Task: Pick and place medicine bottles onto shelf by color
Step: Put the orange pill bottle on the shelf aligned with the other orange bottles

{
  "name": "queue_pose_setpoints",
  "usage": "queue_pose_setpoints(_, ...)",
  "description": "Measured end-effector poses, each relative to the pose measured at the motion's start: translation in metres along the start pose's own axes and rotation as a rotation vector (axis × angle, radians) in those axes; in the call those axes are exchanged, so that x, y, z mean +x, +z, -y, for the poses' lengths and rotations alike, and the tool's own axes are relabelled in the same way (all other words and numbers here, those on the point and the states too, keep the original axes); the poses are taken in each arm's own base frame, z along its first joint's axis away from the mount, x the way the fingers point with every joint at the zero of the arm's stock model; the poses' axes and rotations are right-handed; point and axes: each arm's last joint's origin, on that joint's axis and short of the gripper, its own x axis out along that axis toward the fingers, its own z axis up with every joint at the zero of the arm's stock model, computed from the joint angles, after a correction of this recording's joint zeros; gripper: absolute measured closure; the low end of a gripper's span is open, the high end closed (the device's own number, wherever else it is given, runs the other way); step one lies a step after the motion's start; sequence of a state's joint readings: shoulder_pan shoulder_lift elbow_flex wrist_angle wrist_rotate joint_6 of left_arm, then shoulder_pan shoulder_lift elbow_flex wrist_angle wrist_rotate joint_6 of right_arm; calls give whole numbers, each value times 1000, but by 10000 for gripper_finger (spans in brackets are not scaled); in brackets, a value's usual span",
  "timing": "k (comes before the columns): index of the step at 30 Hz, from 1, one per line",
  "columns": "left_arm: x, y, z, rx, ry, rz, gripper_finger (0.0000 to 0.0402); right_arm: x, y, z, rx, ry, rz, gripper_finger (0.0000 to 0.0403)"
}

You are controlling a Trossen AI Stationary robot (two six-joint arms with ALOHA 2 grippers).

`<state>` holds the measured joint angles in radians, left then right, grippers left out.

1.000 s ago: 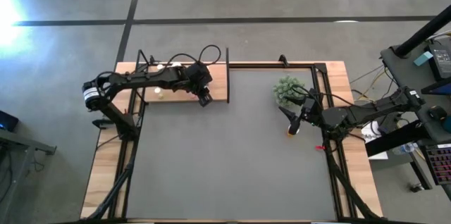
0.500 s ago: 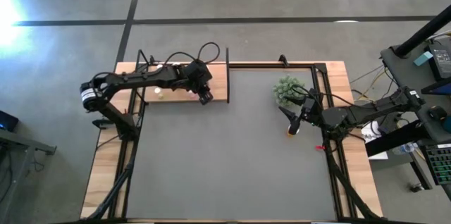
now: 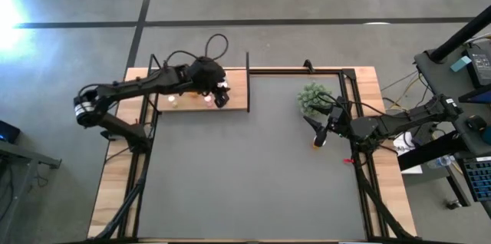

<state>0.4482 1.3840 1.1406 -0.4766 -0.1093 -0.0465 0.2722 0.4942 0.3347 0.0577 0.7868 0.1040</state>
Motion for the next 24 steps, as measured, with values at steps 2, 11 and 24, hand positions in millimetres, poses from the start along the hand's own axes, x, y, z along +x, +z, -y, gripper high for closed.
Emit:
queue_pose_setpoints(2, -13, 2, -1, -4, -1, 34, 214, 0, 0, 0, 0, 0, 0, 177)
queue_pose_setpoints(11, -64, 18, -6, -28, -11, 255, 214, 0, 0, 0, 0, 0, 0, 177)
queue_pose_setpoints(24, -76, 33, -6, -39, -58, 440, 214, 0, 0, 0, 0, 0, 0, 177)
